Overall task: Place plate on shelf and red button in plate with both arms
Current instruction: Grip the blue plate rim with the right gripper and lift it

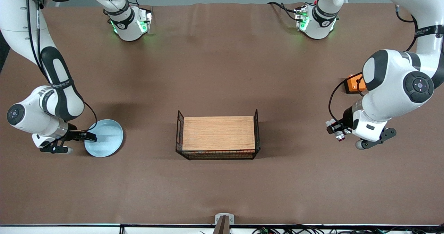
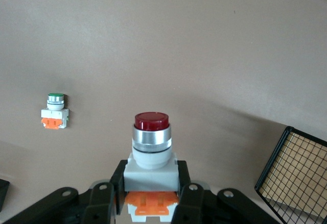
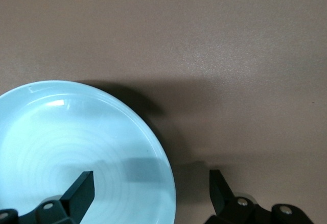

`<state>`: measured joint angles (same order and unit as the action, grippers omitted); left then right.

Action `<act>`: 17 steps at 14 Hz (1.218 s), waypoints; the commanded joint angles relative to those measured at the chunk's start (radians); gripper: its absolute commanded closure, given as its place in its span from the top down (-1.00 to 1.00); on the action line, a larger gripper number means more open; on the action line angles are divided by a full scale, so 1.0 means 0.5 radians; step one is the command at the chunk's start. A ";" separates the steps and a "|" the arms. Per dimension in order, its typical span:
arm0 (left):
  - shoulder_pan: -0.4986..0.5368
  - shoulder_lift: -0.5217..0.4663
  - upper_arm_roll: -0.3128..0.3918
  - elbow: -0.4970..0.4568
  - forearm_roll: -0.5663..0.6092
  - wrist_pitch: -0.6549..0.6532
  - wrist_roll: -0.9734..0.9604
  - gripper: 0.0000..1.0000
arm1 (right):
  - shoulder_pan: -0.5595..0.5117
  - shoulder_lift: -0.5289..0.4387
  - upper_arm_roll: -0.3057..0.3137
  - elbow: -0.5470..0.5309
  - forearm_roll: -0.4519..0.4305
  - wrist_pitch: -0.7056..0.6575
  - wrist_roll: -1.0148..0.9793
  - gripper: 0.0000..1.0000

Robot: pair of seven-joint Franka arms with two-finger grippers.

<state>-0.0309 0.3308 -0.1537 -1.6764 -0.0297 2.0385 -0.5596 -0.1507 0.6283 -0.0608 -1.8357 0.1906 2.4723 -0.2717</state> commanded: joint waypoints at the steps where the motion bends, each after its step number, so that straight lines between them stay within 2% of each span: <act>1: -0.006 0.007 0.004 0.042 -0.036 -0.027 -0.040 -0.32 | -0.012 0.035 0.017 0.045 0.048 -0.002 -0.107 0.67; 4: -0.006 0.010 0.004 0.042 -0.036 -0.027 -0.044 -0.32 | -0.015 0.038 0.017 0.042 0.048 -0.005 -0.119 0.34; 8: -0.003 0.013 0.004 0.042 -0.036 -0.027 -0.047 -0.32 | -0.015 0.050 0.017 0.042 0.048 -0.005 -0.119 0.14; 12: 0.000 0.016 0.004 0.042 -0.036 -0.024 -0.044 -0.31 | -0.012 0.047 0.014 0.045 0.048 -0.014 -0.113 -0.64; 14: 0.003 0.016 0.004 0.042 -0.072 -0.021 -0.044 -0.31 | -0.012 0.044 0.017 0.054 0.048 -0.030 -0.107 -0.93; 17: 0.003 0.029 0.004 0.042 -0.094 -0.021 -0.044 -0.31 | -0.015 0.038 0.014 0.085 0.048 -0.042 -0.101 -0.99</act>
<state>-0.0290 0.3324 -0.1529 -1.6761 -0.0583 2.0385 -0.5725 -0.1507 0.6349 -0.0581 -1.8172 0.1949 2.4561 -0.3078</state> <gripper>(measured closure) 0.581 0.965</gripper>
